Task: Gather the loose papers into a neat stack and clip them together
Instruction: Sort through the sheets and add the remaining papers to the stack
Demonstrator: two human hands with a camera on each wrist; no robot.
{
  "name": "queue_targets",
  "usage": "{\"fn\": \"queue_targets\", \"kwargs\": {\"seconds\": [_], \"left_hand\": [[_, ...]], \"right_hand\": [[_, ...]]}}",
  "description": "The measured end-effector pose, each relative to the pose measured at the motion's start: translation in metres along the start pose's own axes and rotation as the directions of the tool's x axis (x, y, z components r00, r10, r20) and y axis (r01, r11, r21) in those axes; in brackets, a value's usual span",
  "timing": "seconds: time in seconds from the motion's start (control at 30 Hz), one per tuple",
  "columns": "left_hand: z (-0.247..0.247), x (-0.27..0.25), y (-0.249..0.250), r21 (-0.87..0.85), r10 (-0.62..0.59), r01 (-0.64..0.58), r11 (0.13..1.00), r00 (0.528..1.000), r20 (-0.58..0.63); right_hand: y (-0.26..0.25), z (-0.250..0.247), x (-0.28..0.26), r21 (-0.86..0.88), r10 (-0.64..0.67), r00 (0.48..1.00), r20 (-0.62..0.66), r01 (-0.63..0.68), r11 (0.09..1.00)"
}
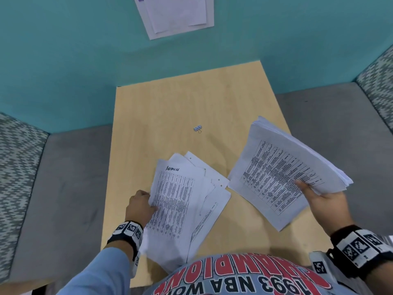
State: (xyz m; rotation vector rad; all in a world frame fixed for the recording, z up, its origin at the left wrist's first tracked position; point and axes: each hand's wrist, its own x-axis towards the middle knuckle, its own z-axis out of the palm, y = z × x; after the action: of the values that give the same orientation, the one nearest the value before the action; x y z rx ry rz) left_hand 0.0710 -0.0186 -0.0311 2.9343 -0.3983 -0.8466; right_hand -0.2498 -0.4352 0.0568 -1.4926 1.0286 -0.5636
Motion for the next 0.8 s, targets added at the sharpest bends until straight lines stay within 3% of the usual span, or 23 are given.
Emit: {"fn": "queue_targets", "kwargs": {"seconds": [0.17,0.33,0.43,0.53,0.7,0.8], "left_hand": [[-0.002,-0.009,0.001,-0.108,0.078,-0.077,0.991,0.997,0.001],[-0.006,-0.016,0.001,-0.264,0.202,-0.175,0.949,0.976,0.08],[-0.004,-0.021,0.008,-0.122,0.207,-0.195,0.973,0.974,0.092],[0.002,-0.026,0.014,0.016,0.288,-0.293,0.956,0.948,0.139],[0.007,-0.032,0.02,0.014,0.353,-0.365,0.931,0.908,0.226],[0.01,-0.031,0.022,0.038,0.371,-0.387,0.921,0.904,0.212]], "right_hand": [[-0.003,0.0,-0.004,0.004,-0.007,1.0,0.005,0.007,1.0],[0.0,-0.004,-0.008,0.008,0.009,1.0,0.004,-0.009,1.0],[0.003,-0.005,-0.01,0.008,0.026,1.0,-0.004,-0.026,1.0],[0.005,-0.006,-0.011,-0.002,0.045,0.999,-0.018,-0.045,0.999],[0.007,-0.007,-0.014,-0.028,0.024,0.999,-0.023,-0.024,0.999],[0.006,-0.007,-0.017,-0.025,0.048,0.999,-0.024,-0.049,0.998]]}}
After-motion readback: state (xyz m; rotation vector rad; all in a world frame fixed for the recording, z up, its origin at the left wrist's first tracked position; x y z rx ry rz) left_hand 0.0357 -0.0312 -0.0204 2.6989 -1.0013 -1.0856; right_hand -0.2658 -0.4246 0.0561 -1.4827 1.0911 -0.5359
